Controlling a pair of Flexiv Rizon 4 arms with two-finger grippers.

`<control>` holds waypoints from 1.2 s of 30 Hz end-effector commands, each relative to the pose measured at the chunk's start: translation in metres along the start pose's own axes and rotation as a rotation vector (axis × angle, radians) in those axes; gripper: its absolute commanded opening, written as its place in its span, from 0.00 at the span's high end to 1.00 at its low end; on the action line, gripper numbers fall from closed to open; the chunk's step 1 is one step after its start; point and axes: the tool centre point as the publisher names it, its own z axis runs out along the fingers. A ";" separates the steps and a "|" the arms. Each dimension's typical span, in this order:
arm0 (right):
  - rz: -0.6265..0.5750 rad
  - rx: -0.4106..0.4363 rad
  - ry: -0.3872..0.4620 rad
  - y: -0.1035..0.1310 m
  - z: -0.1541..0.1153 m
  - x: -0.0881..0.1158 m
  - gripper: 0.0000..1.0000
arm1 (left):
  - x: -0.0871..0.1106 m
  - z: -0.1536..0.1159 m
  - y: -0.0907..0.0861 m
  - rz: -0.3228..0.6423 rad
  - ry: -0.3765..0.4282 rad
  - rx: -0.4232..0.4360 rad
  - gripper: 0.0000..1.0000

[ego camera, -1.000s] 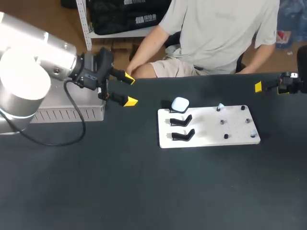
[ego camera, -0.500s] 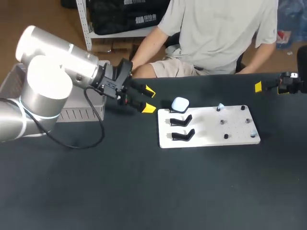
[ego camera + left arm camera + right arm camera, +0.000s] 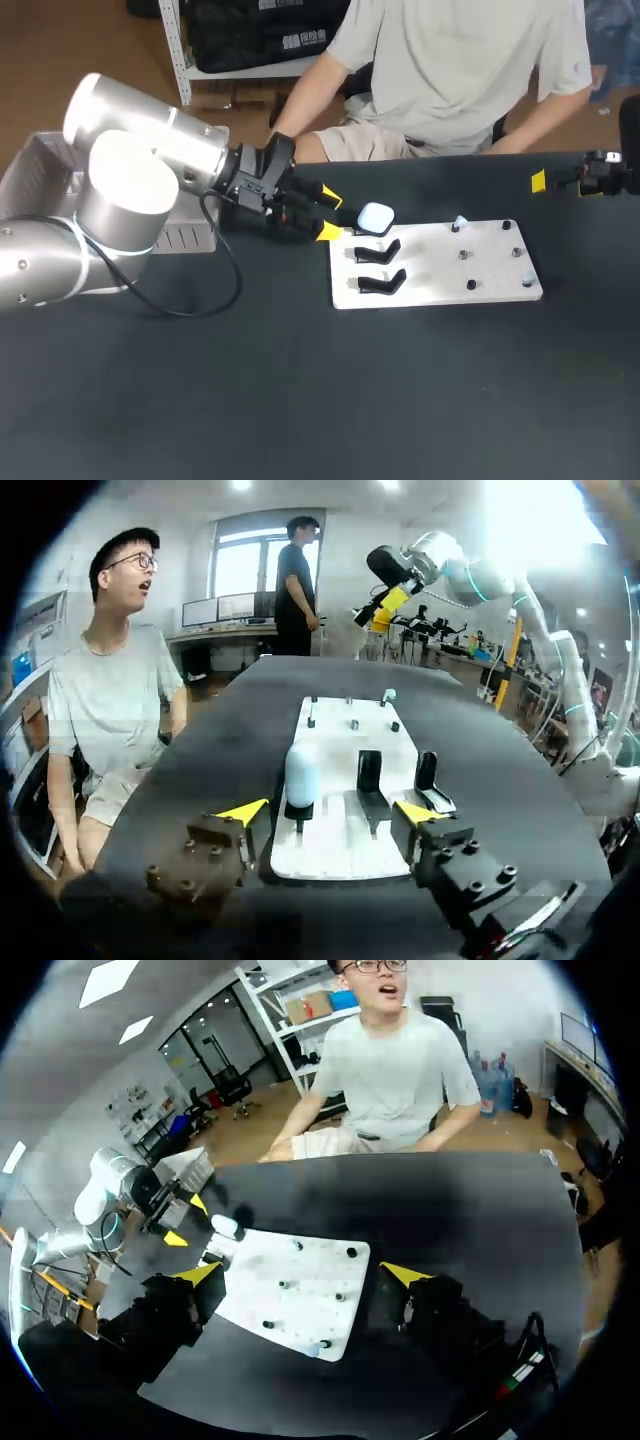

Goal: Pick up each earbud case from the left stands, insert the matching earbuds, close the lid, and place the case in the box.

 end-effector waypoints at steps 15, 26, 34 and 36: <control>-0.001 -0.002 0.000 -0.001 0.000 0.000 0.00 | 0.000 0.031 0.015 0.005 -0.025 0.047 0.35; -0.001 -0.002 0.000 -0.001 0.000 0.000 0.00 | -0.001 0.041 0.021 -0.015 -0.033 0.038 0.38; -0.001 -0.002 0.000 -0.001 0.000 0.000 0.00 | 0.000 0.044 0.023 -0.027 -0.036 0.044 0.44; -0.001 -0.002 0.000 -0.001 0.000 0.000 0.00 | -0.001 0.045 0.022 -0.027 -0.037 0.047 0.44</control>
